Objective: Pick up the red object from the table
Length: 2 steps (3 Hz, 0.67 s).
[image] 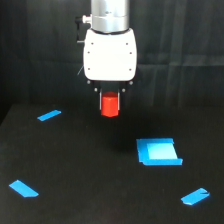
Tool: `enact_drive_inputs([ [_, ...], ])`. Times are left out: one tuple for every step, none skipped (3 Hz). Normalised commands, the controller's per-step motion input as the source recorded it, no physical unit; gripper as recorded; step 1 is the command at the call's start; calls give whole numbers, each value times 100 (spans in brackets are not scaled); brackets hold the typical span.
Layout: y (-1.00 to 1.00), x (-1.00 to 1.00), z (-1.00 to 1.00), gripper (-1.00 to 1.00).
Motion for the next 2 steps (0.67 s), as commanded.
enact_drive_inputs([
  [-3,3,10,-97],
  [4,4,8,-98],
])
